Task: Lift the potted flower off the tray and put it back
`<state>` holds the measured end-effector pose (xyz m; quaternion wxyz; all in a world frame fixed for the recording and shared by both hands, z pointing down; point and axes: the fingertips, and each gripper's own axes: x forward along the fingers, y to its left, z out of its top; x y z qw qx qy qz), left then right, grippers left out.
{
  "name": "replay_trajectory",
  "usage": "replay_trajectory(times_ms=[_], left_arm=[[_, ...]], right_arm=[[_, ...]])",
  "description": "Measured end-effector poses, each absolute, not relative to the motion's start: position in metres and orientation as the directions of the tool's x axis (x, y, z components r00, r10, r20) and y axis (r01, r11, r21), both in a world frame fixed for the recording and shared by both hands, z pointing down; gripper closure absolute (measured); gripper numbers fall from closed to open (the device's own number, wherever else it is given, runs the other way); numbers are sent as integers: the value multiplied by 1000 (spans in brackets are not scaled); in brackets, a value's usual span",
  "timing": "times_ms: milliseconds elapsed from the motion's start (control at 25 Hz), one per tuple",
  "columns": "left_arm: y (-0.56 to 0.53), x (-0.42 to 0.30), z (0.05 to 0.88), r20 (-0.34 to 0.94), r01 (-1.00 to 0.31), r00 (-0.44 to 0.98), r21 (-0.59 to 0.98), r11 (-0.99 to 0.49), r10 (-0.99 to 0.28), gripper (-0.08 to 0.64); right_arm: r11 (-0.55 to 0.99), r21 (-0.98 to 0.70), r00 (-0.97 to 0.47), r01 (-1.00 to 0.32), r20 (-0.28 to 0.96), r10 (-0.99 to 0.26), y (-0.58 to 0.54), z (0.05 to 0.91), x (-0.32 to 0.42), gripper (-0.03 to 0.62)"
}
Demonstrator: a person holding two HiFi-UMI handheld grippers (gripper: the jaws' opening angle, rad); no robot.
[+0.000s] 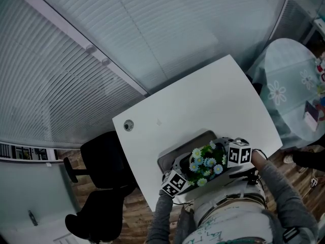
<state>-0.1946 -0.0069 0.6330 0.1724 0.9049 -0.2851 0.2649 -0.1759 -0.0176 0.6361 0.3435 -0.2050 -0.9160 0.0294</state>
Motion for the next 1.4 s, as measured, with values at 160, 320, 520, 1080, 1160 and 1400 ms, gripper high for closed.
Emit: replay_trajectory(times_ms=[160,320,520,1080,1160,1400], left_arm=[[-6,-195,635,574,-606,699,158,-780,-427,115],[-7,-196,634,567,-608,699,150,-779,-436,117],[-5,-196,636,578,-609,693,152,-778,-430,117],[-2,-195,621,568,-615,695,151,-774,-442,118],[-2,-195,618,564,-616,697,154,-773,-443,117],[-4,-195,602,549,-621,701,154,-768,-456,118]], right_arm=[[915,-191,-686,354,613,393,-17,638,-176,218],[915,-193,-691,354,605,395,-18,637,-176,218],[917,-194,-687,348,613,391,-18,637,-176,218],[914,-196,-689,356,605,398,-15,626,-173,219],[913,-201,-687,356,605,401,-14,622,-173,219],[911,-202,-696,359,592,405,-16,605,-174,219]])
